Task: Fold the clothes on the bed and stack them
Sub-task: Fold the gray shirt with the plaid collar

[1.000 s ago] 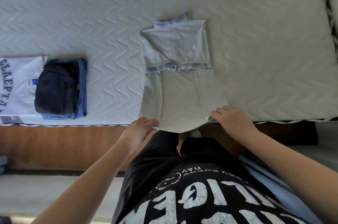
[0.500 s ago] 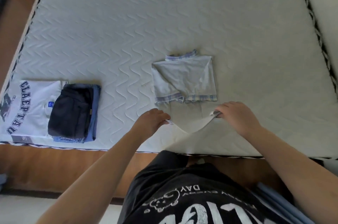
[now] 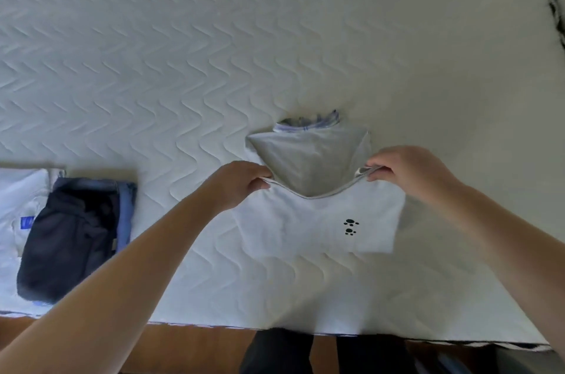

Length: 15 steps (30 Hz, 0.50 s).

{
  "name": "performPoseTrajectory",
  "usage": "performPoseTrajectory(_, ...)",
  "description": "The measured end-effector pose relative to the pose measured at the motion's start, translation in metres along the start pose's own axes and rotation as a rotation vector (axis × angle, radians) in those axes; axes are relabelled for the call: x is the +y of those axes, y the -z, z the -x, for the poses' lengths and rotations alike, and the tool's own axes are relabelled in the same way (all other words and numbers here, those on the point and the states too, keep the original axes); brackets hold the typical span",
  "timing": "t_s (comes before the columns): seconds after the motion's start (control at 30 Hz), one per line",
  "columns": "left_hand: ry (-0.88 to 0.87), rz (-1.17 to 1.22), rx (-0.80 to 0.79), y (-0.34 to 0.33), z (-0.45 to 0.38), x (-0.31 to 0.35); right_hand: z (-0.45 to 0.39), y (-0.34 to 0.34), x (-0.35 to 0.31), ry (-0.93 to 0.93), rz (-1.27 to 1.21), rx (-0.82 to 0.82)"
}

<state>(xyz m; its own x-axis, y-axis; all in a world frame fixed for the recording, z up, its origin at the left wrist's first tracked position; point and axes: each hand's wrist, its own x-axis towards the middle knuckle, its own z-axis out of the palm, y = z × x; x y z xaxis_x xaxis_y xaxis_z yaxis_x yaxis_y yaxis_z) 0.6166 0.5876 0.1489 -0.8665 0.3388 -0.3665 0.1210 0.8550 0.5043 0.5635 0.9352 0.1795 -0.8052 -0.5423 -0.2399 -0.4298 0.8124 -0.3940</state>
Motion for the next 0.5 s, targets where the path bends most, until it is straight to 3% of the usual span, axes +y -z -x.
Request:
performPoseTrajectory(0.23, 0.074, -0.046, -0.010, 0.007, -0.110, -0.055, -0.108, -0.024, 0.071, -0.048, -0.105, -0.048)
performPoseTrajectory(0.5, 0.192, -0.004, 0.075, -0.015, -0.186, -0.112, -0.177, -0.091, 0.132, -0.151, -0.206, 0.090)
